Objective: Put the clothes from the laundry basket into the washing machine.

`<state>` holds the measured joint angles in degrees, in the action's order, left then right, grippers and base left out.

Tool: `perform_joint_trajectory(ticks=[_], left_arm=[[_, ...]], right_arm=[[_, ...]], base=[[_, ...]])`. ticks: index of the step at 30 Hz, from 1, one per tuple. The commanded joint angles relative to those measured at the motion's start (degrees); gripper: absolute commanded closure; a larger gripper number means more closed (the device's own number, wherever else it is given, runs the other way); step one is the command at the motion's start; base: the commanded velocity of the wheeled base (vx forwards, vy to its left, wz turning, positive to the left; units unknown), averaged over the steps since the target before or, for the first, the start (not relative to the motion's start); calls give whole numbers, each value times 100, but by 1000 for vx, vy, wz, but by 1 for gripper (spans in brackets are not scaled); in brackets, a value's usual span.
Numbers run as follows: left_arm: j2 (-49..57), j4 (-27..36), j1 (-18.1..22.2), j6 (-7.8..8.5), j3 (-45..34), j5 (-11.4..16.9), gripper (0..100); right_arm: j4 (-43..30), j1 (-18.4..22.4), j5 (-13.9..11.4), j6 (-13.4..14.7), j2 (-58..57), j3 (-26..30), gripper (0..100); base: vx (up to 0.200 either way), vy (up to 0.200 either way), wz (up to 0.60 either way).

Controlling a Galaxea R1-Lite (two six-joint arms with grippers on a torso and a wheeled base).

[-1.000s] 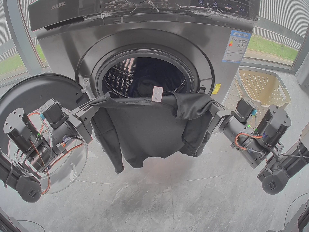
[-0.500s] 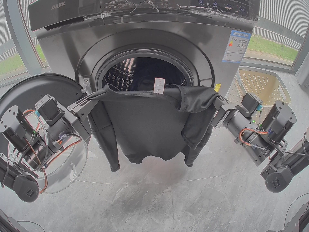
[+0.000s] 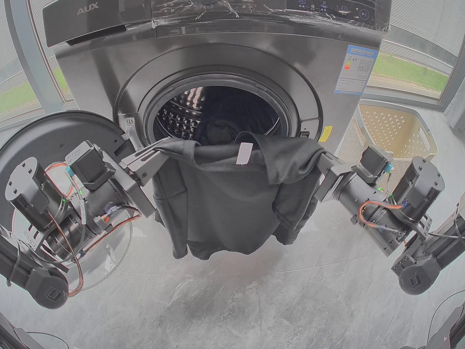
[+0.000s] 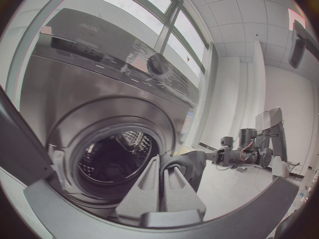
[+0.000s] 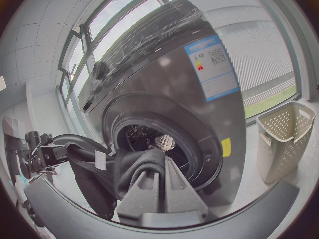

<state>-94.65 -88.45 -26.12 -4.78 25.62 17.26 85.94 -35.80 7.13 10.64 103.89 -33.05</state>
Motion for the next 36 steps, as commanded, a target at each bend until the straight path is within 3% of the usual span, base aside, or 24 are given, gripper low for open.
perform_joint_trajectory(ticks=[1, 2, 8, 12, 22, 28, 36], left_arm=[[-186, 4, -604, 21, 136, -21, 100], [-194, 12, -666, 21, 232, -12, 100], [-423, 4, -657, 3, 716, -12, 100], [-370, -5, -640, -14, 707, -12, 100], [-300, -5, -613, -14, 786, -135, 100], [-247, -5, -640, -14, 751, -127, 100], [-256, -5, -631, -14, 733, -127, 100]], right_arm=[[45, -427, -168, 52, 246, 396, 100], [80, -515, -168, 43, 299, 475, 0], [265, -920, -239, 87, 721, 879, 0], [265, -1210, -441, -106, 1424, 1521, 0], [265, -1412, -423, -115, 1810, 1459, 0], [274, -1280, -309, -106, 2109, 598, 0], [274, -1289, -362, -141, 2514, -510, 0]], base=[[0, 0, 0], [0, 0, 0], [0, 0, 0], [0, 0, 0], [0, 0, 0], [0, 0, 0], [0, 0, 0]])
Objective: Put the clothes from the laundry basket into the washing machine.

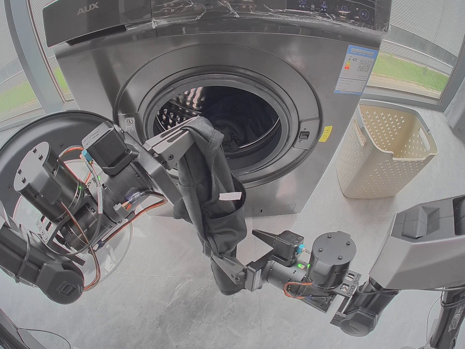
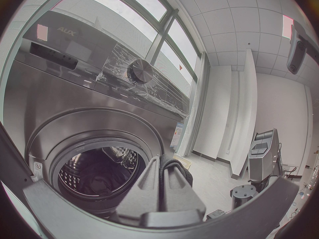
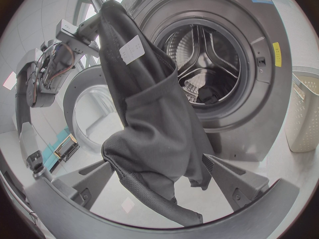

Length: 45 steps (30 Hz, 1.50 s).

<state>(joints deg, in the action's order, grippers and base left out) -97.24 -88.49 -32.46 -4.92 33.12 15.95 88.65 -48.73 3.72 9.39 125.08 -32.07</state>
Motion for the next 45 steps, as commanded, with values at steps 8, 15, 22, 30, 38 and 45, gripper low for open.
perform_joint_trajectory(ticks=[8, 15, 22, 30, 38, 45], left_arm=[[13, -1, -41, 0, -7, -4, 100], [30, -10, -58, 0, 1, -4, 100], [109, -19, -93, 0, -7, 14, 100], [109, -19, -208, -17, -34, 23, 100], [127, -1, -111, -17, 1, 5, 100], [-75, -1, 416, 0, -192, 23, 100]], right_arm=[[-6, 144, -47, -156, 764, -1468, 0], [-6, 311, -38, -156, 1326, -2084, 0], [-50, 548, 32, -148, 1555, -2673, 0], [-137, 724, 41, -86, 1801, -3235, 0], [-23, 751, 147, -77, 1845, -3297, 100], [-6, 979, 147, -69, 1133, -2822, 100]], base=[[0, 0, 0], [0, 0, 0], [0, 0, 0], [0, 0, 0], [0, 0, 0], [0, 0, 0]])
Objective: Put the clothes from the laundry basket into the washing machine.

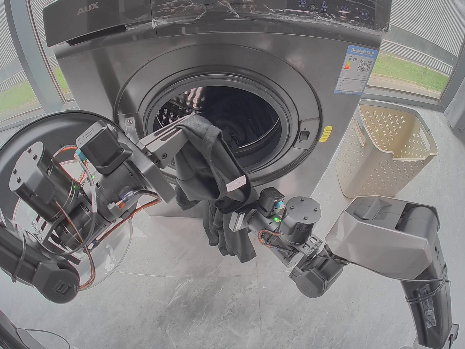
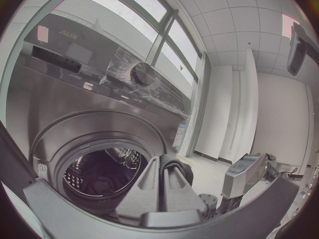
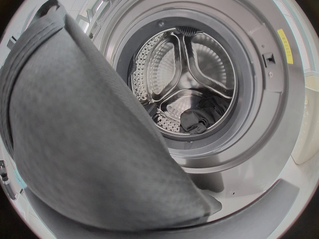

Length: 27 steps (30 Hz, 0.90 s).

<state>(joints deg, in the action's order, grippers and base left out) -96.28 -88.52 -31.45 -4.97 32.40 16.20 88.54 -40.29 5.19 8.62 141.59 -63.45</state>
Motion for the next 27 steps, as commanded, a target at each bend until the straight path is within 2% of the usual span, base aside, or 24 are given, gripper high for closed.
perform_joint_trajectory(ticks=[1, 7, 10, 11, 12, 15, 20, 24, 27], left_arm=[[-233, 1, 412, 5, -129, -21, 100], [-444, 1, 702, 111, -463, 23, 100], [-620, 1, 702, 251, -744, 50, 100], [-761, -8, 702, 366, -850, 50, 100], [-822, -8, 702, 409, -894, 59, 100], [-1130, -17, 693, 673, -1131, 59, 100], [-1455, -25, 667, 858, -1342, 94, 100], [-1683, -25, 658, 1113, -1614, 375, 100], [-1780, -34, 649, 1148, -1588, 384, 100]], right_arm=[[5, 153, -1, 8, -730, 474, 100], [5, 153, 8, -1, -1398, 1081, 100], [-3, 144, 8, -1, -1556, 1239, 100], [-3, 144, 8, -1, -1582, 1274, 100], [-3, 135, 8, -1, -1591, 1274, 100], [-3, 74, 8, -1, -1635, 1265, 100], [-21, 21, 8, -1, -1635, 1195, 100], [-47, -23, 8, -9, -1565, 1124, 100], [-47, -76, 8, -9, -1556, 1063, 100]], base=[[0, 0, 0], [0, 0, 0], [0, 0, 0], [0, 0, 0], [0, 0, 0], [0, 0, 0], [0, 0, 0], [0, 0, 0], [0, 0, 0]])
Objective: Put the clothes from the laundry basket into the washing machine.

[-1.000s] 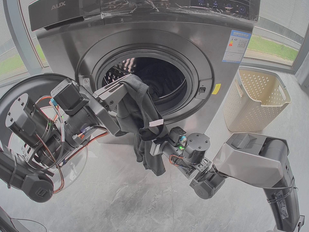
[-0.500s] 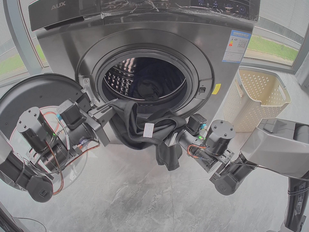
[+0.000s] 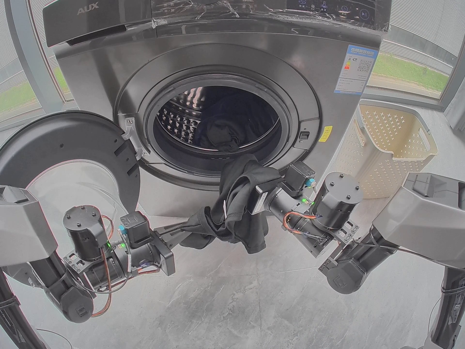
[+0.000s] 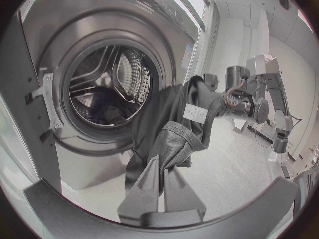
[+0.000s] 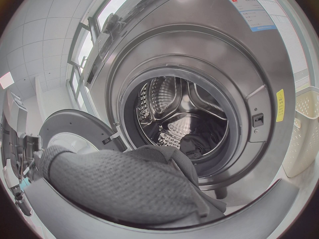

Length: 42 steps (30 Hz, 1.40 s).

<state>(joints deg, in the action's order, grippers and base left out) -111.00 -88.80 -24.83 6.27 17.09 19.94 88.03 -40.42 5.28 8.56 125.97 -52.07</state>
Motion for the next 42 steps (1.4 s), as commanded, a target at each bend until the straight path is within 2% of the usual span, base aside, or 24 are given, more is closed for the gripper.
perform_joint_trajectory(ticks=[1, 5, 6, 12, 17, 25, 26, 31, 34, 42], left_arm=[[-326, -6, -13, 24, -22, 10, 100], [-335, 3, -30, 15, -110, 36, 100], [-353, 3, -48, 15, -162, 53, 0], [-528, -6, -241, 41, -496, 62, 0], [-572, -6, -373, 200, -751, 194, 0], [-564, -6, -382, 182, -329, 194, 0], [-581, -6, -347, 129, 49, 168, 0], [-722, 11, -338, 103, 848, 106, 0], [-941, 11, -400, -11, 1226, 80, 0], [-1680, 20, -487, -64, 2272, 45, 0]], right_arm=[[-5, -80, -1, -3, 7, -120, 100], [-31, -97, -9, -30, -11, -251, 100], [-31, -97, -9, -30, -11, -287, 100], [-14, -45, -18, -47, 51, -489, 100], [-14, -45, -27, -47, 112, -612, 100], [-14, -124, -18, -47, 86, -541, 100], [-31, -176, -18, -56, 60, -524, 100], [-31, -194, -18, -56, 60, -462, 100], [-40, -229, -18, -56, 60, -489, 100], [-40, -387, -1, -56, 33, -454, 100]], base=[[0, 0, 0], [0, 0, 0], [0, 0, 0], [0, 0, 0], [0, 0, 0], [0, 0, 0], [0, 0, 0], [0, 0, 0], [0, 0, 0], [0, 0, 0]])
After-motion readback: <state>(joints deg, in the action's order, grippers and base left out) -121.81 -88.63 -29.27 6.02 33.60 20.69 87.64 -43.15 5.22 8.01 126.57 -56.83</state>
